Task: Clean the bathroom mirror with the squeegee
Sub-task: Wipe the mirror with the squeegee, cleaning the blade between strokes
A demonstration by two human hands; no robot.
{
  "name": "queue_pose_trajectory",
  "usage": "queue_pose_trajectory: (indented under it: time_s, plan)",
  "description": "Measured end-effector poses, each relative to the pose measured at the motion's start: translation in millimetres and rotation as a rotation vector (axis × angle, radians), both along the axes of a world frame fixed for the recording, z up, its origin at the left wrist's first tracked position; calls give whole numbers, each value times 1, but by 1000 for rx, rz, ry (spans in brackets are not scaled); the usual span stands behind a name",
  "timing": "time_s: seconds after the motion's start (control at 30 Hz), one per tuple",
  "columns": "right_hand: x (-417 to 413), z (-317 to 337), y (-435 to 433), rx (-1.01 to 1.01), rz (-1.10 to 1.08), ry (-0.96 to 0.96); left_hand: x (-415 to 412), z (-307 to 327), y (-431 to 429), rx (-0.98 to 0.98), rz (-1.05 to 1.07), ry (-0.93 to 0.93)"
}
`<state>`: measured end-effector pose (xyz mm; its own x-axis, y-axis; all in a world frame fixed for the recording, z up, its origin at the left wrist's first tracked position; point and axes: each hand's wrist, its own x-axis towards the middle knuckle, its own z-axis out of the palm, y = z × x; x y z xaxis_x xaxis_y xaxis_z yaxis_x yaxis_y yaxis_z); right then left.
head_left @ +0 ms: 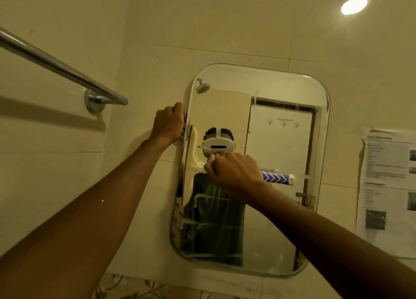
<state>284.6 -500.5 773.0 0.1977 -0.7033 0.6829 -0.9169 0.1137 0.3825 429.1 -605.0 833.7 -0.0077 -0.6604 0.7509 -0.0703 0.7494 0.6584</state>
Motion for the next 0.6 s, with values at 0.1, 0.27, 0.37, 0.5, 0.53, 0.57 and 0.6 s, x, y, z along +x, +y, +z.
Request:
queue_pose_trajectory:
  time_s: [0.1,0.27,0.37,0.5,0.53,0.57,0.6]
  plan:
    - [-26,-3,15,30,-40,-88,0,-2,3,-7,-25,25]
    - [-98,-13,74,45,-223,-81,-1,-6,6,13,-23,36]
    - [-107,-13,111,27,-351,-166,-1,-5,7,21,-11,36]
    - [-71,-7,94,-8,-240,-181,-2,-4,4,15,17,41]
    - [-57,-8,80,0,-157,-170,-4,-4,2,12,18,36]
    - [-43,-10,62,12,-85,-143,-4,-5,3,14,30,35]
    - [-29,-12,46,14,-31,-112,-6,-4,3,19,45,40]
